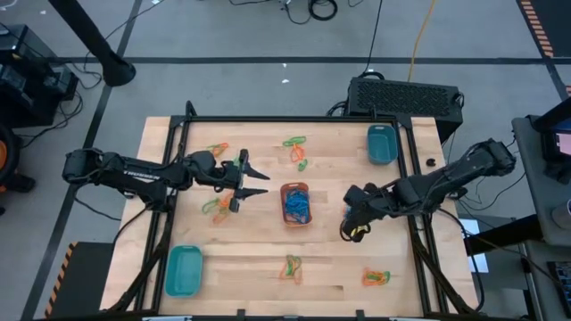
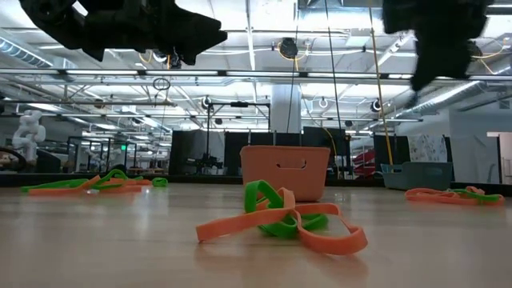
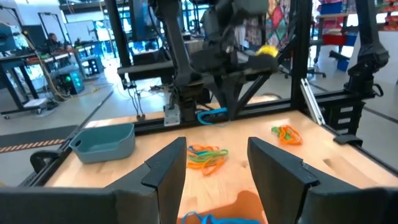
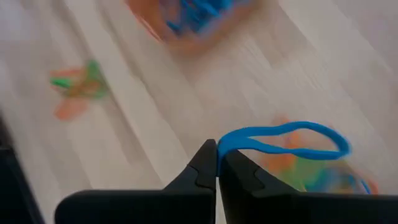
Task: Sort rubber bands into baskets
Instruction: Put the blue rubber band into the orange bin
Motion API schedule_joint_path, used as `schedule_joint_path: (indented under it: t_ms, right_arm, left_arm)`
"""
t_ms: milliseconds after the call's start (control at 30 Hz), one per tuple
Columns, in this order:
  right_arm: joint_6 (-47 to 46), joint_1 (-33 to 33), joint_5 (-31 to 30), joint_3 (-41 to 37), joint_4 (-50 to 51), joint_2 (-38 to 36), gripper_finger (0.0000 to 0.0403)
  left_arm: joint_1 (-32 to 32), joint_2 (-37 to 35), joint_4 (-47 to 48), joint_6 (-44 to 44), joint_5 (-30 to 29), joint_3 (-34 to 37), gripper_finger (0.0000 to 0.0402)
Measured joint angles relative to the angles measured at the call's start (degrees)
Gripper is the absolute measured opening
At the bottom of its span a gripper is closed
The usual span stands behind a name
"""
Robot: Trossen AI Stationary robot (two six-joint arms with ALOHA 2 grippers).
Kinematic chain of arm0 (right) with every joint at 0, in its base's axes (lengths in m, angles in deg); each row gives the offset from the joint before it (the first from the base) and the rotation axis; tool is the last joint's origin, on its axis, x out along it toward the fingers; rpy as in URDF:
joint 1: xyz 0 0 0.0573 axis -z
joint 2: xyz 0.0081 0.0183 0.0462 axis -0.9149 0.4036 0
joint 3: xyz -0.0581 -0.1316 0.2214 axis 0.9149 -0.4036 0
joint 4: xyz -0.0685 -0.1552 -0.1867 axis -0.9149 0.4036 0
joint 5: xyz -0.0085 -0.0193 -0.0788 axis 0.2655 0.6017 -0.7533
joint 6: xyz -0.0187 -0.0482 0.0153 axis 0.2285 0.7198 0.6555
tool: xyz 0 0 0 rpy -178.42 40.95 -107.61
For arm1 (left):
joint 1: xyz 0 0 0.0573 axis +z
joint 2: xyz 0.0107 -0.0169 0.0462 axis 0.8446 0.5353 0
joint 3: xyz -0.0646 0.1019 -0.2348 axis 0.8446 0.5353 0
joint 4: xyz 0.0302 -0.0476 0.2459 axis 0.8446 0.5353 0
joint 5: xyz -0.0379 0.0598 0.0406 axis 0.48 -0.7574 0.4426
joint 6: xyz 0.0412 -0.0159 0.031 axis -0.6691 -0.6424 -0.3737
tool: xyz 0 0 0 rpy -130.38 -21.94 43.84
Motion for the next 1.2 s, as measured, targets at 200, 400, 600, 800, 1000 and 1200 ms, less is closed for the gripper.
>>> schedule_joint_path:
  t_ms: [200,400,600,800,1000,1200]
  right_arm:
    - [16.9,5.1,1.6,0.0,-16.2,3.6,0.0]
    - [29.2,11.4,7.8,0.0,-28.0,10.3,0.0]
    - [33.8,17.6,13.4,0.0,-33.2,18.5,0.0]
    - [37.0,21.1,17.3,0.4,-39.3,24.8,0.0]
    - [38.2,21.7,18.4,4.6,-39.4,29.2,0.0]
    - [38.4,21.7,18.1,8.7,-36.4,32.0,0.0013]
  left_arm:
    - [0.0,1.1,2.2,-1.1,0.0,0.0,0.018]
    - [0.5,4.1,2.1,-1.1,2.4,0.0,0.018]
    - [2.1,5.3,1.1,-1.0,2.8,-0.2,0.018]
    - [3.2,5.2,1.2,-1.0,4.5,-0.3,0.018]
    - [4.2,5.2,2.9,-1.0,4.6,-0.3,0.018]
    - [4.9,5.2,4.3,-1.0,4.6,-0.3,0.018]
